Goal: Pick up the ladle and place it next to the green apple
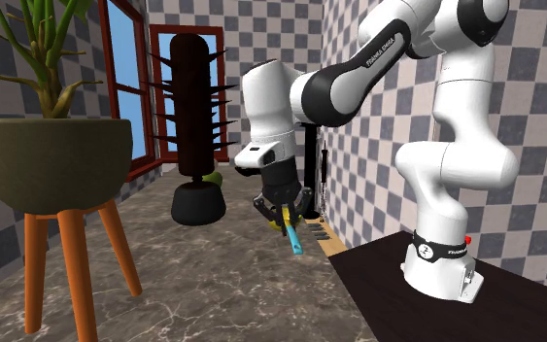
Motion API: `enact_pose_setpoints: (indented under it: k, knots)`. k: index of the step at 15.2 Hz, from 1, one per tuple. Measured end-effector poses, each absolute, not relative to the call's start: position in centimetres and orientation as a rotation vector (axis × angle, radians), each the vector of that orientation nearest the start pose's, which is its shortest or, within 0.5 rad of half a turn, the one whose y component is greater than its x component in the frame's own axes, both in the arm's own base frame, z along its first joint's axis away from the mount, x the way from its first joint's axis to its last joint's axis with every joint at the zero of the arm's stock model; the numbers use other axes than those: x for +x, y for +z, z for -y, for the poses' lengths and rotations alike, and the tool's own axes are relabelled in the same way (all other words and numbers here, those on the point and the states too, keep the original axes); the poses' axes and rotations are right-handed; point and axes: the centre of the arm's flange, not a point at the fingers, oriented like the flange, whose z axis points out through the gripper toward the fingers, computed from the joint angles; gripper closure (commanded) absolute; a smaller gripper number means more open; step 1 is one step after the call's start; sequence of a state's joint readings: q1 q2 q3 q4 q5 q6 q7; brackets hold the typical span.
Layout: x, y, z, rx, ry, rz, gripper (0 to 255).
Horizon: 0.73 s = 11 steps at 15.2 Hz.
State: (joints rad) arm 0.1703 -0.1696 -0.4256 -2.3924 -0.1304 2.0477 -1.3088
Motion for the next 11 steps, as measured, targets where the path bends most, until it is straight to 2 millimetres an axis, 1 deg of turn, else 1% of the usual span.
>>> enact_pose_setpoints:
  k: [3,11]
  knots:
    - [43.5,37.7,12.0,-2.553,0.245,1.630,255]
    - [43.5,42.1,12.0,-2.553,0.245,1.630,255]
